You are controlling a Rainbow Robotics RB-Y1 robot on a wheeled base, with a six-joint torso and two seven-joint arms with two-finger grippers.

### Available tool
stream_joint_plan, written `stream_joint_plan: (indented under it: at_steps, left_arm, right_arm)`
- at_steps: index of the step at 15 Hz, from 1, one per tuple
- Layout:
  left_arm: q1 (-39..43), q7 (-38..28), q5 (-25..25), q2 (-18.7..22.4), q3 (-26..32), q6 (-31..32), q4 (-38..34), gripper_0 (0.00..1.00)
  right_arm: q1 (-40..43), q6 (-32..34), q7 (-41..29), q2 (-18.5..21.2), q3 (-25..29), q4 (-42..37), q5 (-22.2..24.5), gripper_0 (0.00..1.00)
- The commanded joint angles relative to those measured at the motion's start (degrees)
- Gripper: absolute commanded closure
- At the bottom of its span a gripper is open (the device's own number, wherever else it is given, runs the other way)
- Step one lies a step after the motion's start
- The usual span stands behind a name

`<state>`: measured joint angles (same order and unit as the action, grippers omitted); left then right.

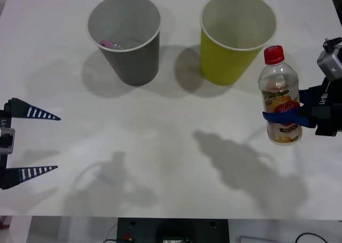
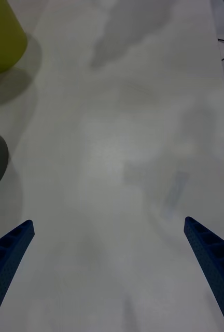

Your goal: Put the can into the green bin and the plastic bottle into the gray bin

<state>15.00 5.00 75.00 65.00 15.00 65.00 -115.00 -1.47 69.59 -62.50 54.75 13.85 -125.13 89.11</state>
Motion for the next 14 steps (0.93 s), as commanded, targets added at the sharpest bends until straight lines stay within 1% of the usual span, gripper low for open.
stream_joint_plan:
  at_steps: [1, 2, 4, 9, 12, 14]
  left_arm:
    - [0.0, 0.0, 0.0, 0.0, 0.0, 0.0, 0.0, 0.0]
    - [0.0, 0.0, 0.0, 0.0, 0.0, 0.0, 0.0, 0.0]
    - [0.0, 0.0, 0.0, 0.0, 0.0, 0.0, 0.0, 0.0]
    - [0.0, 0.0, 0.0, 0.0, 0.0, 0.0, 0.0, 0.0]
    - [0.0, 0.0, 0.0, 0.0, 0.0, 0.0, 0.0, 0.0]
    - [0.0, 0.0, 0.0, 0.0, 0.0, 0.0, 0.0, 0.0]
  right_arm:
    - [-5.9, 0.0, -8.0, 3.6, -3.6, -1.8, 1.2, 1.0]
    - [-8.7, 0.0, -9.6, 4.6, -5.2, -2.0, 1.5, 1.0]
    - [-13.5, 0.0, -10.0, 5.6, -8.4, -1.8, 2.1, 1.0]
    - [-24.0, 0.0, -10.1, 6.3, -14.4, -0.2, 2.1, 1.0]
    - [-34.3, 0.0, -15.7, 7.6, -21.7, 3.2, 2.7, 1.0]
    - [-41.4, 0.0, -15.7, 7.6, -27.0, 7.3, 3.0, 1.0]
